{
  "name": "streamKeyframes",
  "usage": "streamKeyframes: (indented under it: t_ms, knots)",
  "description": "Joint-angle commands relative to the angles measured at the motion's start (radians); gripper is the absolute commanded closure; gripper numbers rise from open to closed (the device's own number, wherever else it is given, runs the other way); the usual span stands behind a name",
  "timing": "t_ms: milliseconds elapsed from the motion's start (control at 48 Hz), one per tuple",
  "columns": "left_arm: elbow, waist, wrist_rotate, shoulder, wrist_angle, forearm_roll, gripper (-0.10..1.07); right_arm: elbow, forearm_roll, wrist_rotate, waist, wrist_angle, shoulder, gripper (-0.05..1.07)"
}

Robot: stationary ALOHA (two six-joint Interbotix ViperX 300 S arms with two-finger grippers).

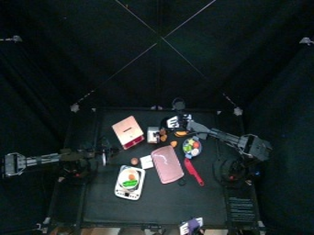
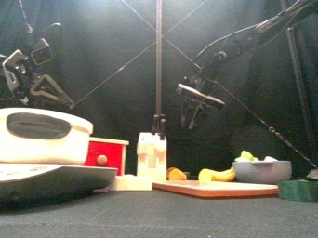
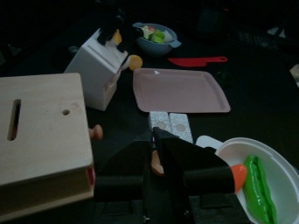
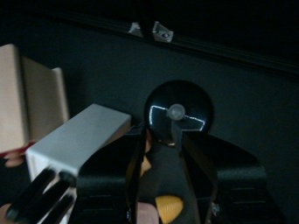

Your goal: Grab pot lid

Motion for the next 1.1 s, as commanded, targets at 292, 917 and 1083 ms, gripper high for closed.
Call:
streamKeyframes:
  t_ms: [292,917,1083]
  knots:
    - [-0.008,-0.002,0.002,0.003,-0.005,-0.002,0.42,-0.137,-0.025,-0.005,-0.017,0.092,0.161,0.31]
    - [-0.009,0.003,0.002,0.003,-0.003,0.000,0.42,-0.100,0.011,0.000,-0.023,0.012,0.265,0.11]
    - [-0.008,0.003,0.002,0.003,-0.005,-0.002,0.42,-0.107,0.008,-0.002,-0.025,0.011,0.284,0.11]
